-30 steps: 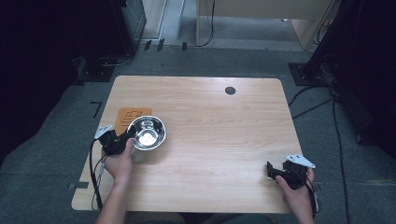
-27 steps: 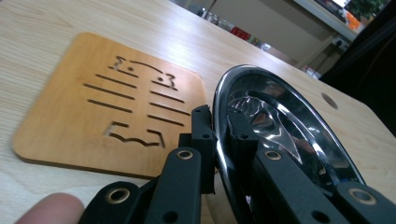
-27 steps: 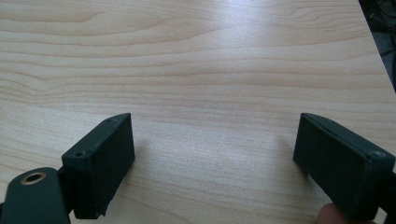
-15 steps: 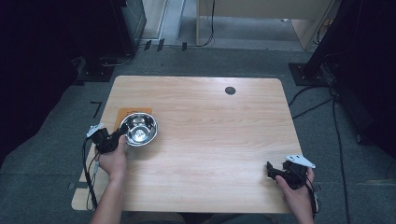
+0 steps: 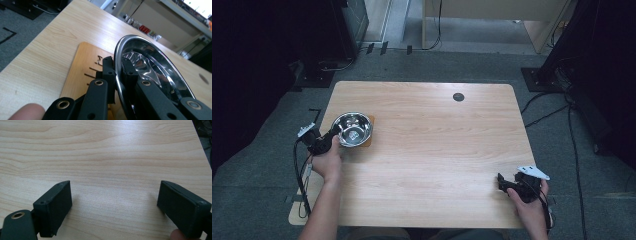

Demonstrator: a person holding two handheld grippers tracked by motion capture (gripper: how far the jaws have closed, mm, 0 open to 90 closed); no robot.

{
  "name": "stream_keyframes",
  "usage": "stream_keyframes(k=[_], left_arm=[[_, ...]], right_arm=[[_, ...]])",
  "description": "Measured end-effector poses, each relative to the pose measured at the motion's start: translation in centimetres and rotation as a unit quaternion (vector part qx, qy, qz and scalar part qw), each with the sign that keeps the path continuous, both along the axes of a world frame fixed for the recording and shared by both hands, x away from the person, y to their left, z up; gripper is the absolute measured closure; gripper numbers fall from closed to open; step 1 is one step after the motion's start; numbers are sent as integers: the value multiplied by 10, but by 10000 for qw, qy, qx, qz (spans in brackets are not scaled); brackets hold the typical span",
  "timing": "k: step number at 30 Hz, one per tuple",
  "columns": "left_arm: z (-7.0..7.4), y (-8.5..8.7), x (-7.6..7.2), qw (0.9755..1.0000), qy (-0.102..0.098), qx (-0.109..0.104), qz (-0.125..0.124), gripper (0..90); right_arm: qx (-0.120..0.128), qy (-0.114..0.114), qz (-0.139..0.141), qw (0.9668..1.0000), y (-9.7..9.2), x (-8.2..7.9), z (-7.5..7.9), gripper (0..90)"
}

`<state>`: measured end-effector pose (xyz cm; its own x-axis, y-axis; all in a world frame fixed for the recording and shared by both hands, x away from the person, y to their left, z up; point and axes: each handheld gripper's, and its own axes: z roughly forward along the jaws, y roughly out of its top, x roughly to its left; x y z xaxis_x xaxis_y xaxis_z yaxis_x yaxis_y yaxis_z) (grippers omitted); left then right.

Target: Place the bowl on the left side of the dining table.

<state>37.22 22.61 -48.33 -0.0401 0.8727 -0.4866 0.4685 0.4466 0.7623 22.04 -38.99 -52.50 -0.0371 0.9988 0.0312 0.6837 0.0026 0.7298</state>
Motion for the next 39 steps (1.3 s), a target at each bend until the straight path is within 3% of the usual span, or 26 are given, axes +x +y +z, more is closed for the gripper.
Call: stream_keyframes(k=[3,8,13,18,27,32,39], left_arm=[[-5,3,7,9995,46,-281,104,850],[-11,4,16,9988,132,-377,280,850],[-13,-1,23,9989,164,-215,373,850],[-19,-4,28,9983,187,-314,447,850],[-27,-5,29,9976,283,-217,586,850],[-29,-2,28,9967,279,-299,702,849],[-31,-2,31,9964,345,-345,693,847]], right_arm=[[-1,-2,1,10000,0,0,0,118],[0,-1,0,10000,0,0,0,118],[1,-4,0,10000,0,0,0,118],[1,-3,-1,10000,0,0,0,119],[1,-7,-4,10000,0,0,0,120],[0,-3,-11,10000,0,-1,0,120],[-1,-3,-12,10000,0,-1,0,120]])
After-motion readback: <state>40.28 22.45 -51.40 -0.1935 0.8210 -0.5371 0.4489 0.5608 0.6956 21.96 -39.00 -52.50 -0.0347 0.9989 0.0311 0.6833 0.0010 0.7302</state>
